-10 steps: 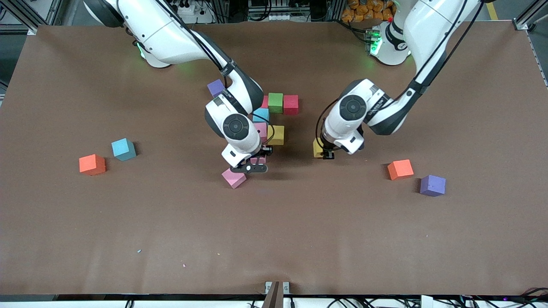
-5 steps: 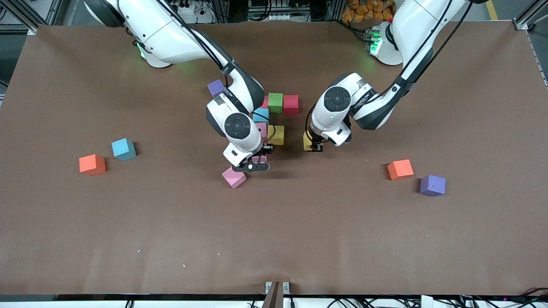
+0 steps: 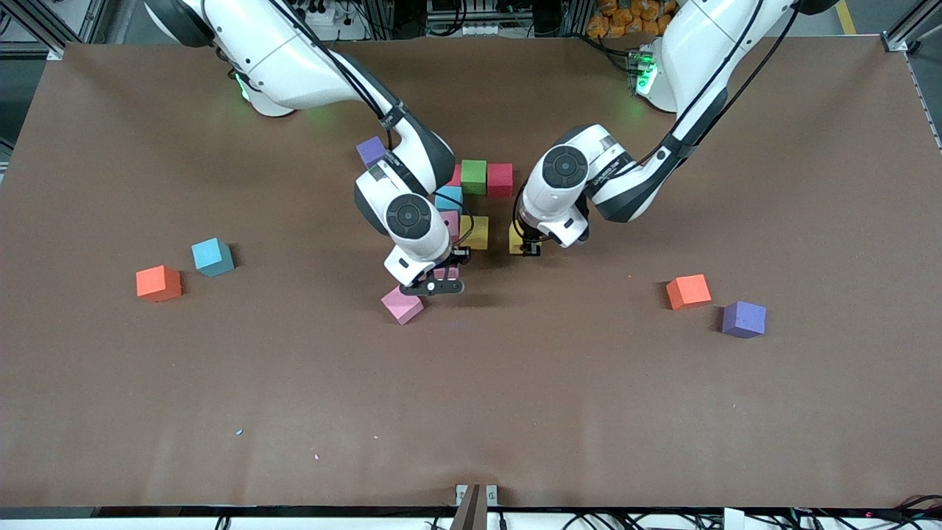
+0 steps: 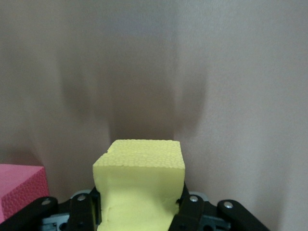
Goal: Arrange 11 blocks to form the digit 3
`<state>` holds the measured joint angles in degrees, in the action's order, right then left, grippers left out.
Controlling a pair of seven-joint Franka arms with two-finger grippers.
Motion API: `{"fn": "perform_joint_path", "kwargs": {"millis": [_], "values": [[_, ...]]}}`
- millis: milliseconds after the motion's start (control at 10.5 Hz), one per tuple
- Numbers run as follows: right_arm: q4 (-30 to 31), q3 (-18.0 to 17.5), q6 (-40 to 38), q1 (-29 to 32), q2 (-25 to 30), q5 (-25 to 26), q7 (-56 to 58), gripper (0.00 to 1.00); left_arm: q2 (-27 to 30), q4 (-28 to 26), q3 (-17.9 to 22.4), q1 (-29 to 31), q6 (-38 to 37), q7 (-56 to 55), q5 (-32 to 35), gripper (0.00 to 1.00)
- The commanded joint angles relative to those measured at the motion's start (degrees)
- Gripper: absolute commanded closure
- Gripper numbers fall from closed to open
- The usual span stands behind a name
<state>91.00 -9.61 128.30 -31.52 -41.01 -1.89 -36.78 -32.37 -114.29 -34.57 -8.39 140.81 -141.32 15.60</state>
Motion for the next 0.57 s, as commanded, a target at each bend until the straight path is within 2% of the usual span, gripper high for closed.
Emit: {"fn": "perform_joint_path", "kwargs": {"millis": [0,478], "values": [[1.6,-0.2,-1.5,-0.2,0.6,-0.8,1.3,1.00,-2.2,2.2,0.3,-1.1,0.3,-1.2,1.9,0.80],[1.7,-0.9,-2.0,0.1,0.8,-2.5,3.1,1.00,-3.1,2.5,0.6,-2.6,0.2,-1.3,1.9,0.80]]}}
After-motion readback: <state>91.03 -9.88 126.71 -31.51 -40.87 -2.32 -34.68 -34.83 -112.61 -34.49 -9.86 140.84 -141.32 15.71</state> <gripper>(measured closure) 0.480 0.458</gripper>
